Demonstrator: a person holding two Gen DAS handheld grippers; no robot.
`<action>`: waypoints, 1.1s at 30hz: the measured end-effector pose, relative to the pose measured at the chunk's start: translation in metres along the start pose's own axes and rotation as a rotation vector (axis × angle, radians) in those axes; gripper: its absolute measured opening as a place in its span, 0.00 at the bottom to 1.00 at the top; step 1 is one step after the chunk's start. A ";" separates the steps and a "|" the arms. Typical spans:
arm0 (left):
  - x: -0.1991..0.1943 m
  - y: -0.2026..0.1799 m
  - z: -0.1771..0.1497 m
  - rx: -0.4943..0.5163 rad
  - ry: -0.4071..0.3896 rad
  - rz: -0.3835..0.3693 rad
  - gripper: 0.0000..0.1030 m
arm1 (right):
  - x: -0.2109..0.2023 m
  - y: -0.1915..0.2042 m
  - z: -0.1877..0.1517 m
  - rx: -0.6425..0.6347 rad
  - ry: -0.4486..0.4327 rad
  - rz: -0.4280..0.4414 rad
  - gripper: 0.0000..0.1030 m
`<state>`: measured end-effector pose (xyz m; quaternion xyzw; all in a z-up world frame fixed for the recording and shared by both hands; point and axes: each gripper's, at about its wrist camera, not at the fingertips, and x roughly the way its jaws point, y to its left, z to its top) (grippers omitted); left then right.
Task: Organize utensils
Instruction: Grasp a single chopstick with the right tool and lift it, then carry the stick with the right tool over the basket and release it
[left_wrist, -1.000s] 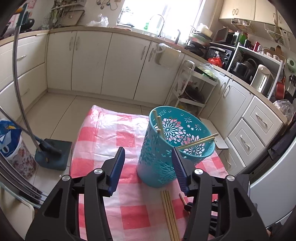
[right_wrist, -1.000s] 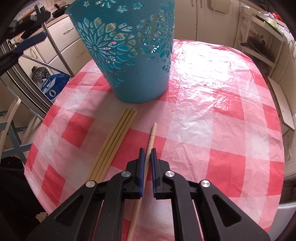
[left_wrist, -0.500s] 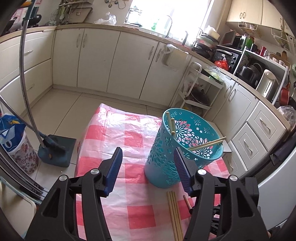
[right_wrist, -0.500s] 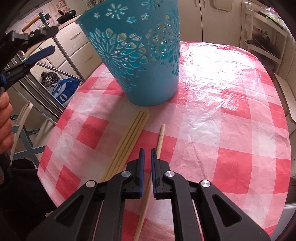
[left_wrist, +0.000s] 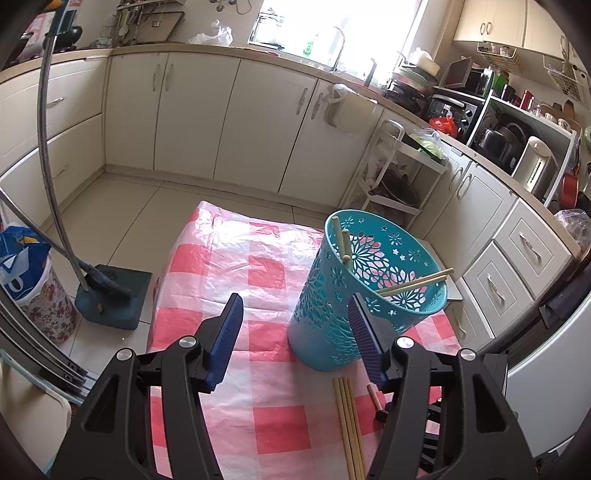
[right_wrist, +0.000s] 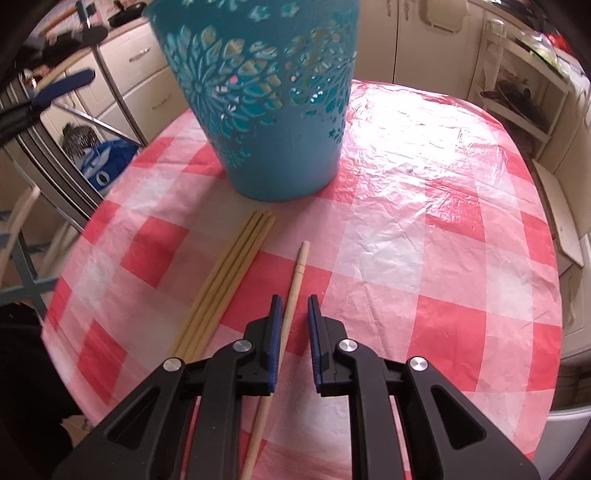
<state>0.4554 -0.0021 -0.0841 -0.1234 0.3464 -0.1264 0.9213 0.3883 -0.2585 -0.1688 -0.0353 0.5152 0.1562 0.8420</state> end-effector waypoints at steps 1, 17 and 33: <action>0.000 0.000 0.000 0.000 0.001 0.000 0.55 | 0.001 0.003 0.000 -0.019 -0.003 -0.017 0.14; -0.003 0.013 0.003 -0.045 -0.005 0.002 0.55 | -0.082 -0.008 0.016 0.076 -0.256 0.459 0.06; -0.008 0.012 0.005 -0.038 -0.024 0.005 0.55 | -0.125 -0.013 0.167 0.292 -0.774 0.151 0.06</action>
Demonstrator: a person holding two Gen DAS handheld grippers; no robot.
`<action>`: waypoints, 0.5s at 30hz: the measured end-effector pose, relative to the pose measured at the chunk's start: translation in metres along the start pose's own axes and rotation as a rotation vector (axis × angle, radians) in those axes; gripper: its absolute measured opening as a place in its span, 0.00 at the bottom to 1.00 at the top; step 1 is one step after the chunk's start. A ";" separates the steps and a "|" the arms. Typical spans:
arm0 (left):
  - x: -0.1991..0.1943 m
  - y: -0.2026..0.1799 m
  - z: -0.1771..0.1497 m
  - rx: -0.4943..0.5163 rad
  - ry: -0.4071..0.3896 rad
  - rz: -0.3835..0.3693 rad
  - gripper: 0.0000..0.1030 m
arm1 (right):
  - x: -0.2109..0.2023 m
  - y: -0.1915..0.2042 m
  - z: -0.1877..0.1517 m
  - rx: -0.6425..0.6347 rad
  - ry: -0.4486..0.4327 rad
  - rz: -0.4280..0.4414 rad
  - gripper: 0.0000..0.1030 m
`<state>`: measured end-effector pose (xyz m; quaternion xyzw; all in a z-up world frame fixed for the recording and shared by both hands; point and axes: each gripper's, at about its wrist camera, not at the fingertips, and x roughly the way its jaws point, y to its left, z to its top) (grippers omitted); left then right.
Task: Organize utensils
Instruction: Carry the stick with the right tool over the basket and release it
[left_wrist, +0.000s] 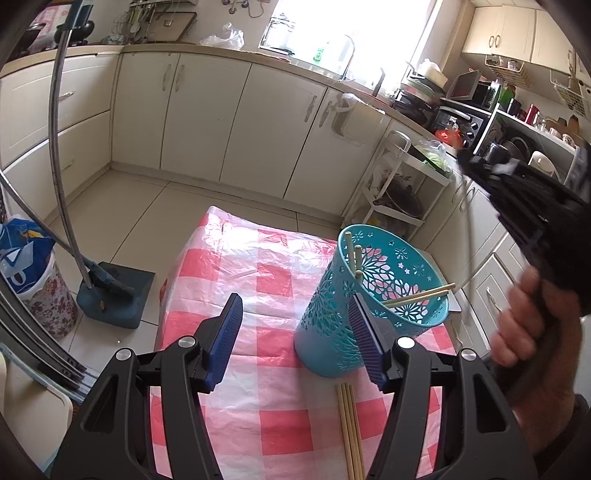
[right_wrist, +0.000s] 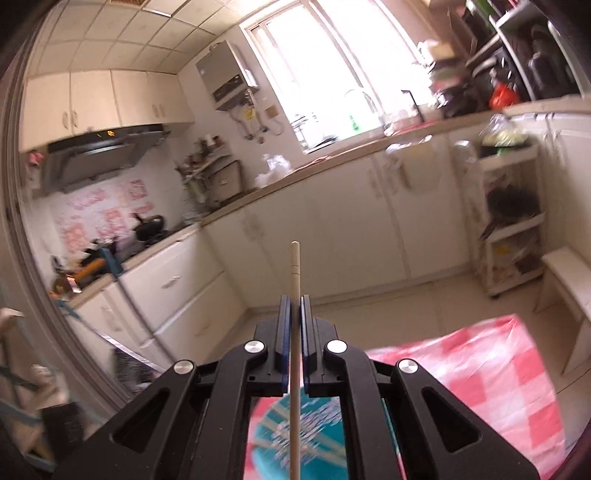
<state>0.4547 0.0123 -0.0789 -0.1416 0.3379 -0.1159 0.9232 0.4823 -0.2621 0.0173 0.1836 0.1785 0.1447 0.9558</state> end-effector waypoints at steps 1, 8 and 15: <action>-0.001 -0.001 0.000 0.007 -0.001 0.001 0.55 | 0.009 0.001 -0.004 -0.017 -0.009 -0.032 0.06; -0.004 -0.005 -0.001 0.022 0.002 0.001 0.56 | 0.016 -0.007 -0.032 -0.089 0.071 -0.100 0.12; -0.014 -0.006 -0.008 0.055 0.001 0.028 0.57 | -0.074 -0.012 -0.068 -0.140 0.141 -0.088 0.29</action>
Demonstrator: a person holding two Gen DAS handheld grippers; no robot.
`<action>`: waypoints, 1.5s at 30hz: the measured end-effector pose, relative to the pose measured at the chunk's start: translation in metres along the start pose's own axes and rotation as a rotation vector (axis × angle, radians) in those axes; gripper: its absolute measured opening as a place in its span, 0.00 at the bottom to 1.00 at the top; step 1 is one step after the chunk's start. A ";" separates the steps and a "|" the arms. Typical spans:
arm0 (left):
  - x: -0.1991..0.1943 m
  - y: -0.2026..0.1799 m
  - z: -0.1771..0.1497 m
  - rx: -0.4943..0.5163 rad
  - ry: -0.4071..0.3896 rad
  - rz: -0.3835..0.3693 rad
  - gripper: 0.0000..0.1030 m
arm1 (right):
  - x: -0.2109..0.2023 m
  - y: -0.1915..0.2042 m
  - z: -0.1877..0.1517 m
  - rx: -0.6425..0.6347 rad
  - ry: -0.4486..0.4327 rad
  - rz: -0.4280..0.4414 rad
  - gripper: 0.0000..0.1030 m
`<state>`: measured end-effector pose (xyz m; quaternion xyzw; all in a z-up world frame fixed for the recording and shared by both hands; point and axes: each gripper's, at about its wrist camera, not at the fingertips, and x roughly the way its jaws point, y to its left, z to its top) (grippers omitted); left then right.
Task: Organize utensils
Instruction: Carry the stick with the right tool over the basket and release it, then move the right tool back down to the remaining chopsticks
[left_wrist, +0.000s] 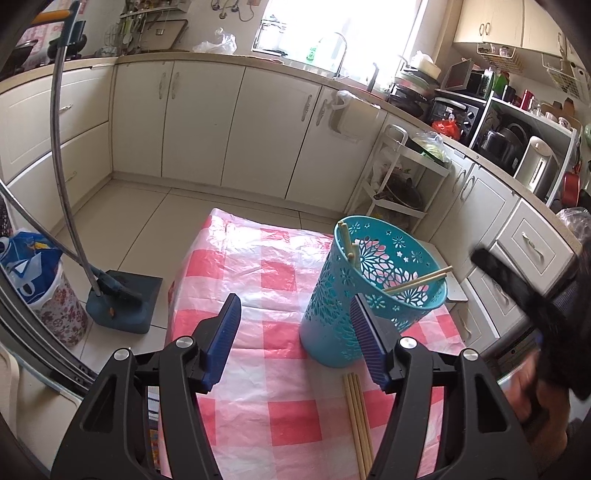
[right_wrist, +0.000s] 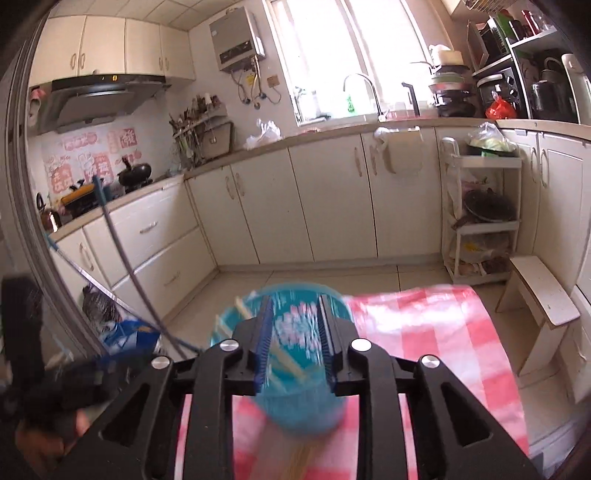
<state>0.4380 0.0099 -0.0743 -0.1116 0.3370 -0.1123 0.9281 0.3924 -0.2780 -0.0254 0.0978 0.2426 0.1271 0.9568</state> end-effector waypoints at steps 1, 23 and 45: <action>-0.002 -0.001 -0.002 0.010 0.000 0.009 0.58 | -0.008 -0.001 -0.010 -0.005 0.018 -0.008 0.34; -0.022 -0.032 -0.038 0.164 -0.020 0.115 0.68 | -0.024 -0.025 -0.059 0.003 0.146 -0.148 0.47; -0.027 -0.040 -0.035 0.194 -0.044 0.146 0.75 | -0.019 -0.013 -0.064 -0.047 0.176 -0.145 0.52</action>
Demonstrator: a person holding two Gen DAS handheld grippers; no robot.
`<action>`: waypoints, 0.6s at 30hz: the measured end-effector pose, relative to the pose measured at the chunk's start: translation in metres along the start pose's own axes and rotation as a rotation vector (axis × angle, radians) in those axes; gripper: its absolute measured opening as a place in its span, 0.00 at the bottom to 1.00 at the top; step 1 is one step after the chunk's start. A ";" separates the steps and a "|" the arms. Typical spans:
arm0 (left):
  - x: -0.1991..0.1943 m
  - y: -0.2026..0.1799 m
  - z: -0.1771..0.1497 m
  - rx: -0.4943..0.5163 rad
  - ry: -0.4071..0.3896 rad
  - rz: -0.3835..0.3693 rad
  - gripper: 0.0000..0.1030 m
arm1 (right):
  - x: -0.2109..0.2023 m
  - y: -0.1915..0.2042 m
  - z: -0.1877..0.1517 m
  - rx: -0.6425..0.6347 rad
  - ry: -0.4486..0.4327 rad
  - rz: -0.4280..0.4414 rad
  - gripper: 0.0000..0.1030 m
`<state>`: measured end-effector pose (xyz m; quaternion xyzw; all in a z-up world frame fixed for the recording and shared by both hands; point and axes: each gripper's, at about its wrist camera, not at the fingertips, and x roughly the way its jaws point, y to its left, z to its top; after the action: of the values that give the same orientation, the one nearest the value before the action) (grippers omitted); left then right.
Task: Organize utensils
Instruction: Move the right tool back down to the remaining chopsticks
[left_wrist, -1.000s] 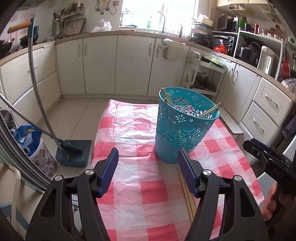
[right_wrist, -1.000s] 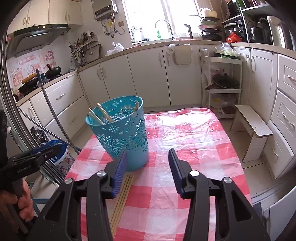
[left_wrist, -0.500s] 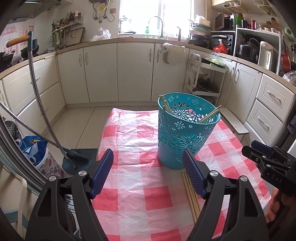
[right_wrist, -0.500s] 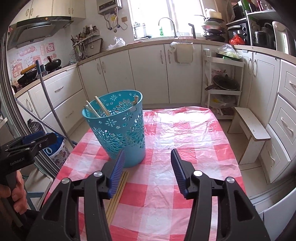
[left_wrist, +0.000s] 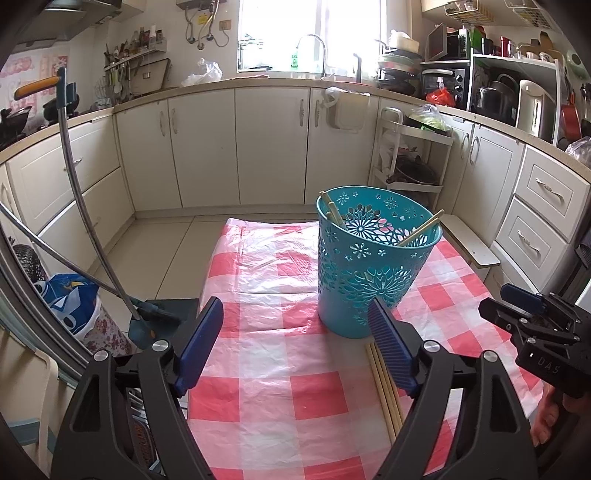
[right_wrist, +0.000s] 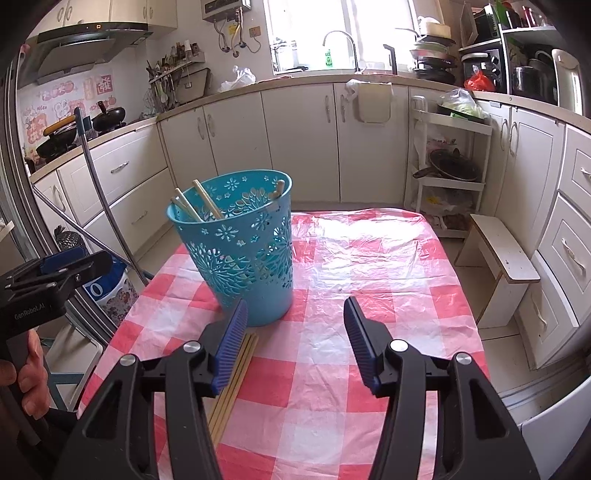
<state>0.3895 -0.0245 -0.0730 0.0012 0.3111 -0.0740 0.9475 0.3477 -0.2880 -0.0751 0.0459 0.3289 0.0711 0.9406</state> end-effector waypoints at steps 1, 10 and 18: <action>0.000 0.000 0.000 0.000 0.000 0.000 0.75 | 0.000 0.000 0.000 -0.003 0.001 0.000 0.52; 0.000 0.000 0.000 0.002 0.000 0.001 0.76 | 0.002 0.004 -0.002 -0.024 0.013 0.001 0.52; 0.004 0.005 0.000 -0.006 0.023 0.022 0.78 | 0.035 0.019 -0.020 -0.066 0.184 0.015 0.52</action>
<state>0.3936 -0.0202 -0.0751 0.0025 0.3223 -0.0626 0.9445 0.3608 -0.2625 -0.1095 0.0107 0.4110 0.0927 0.9069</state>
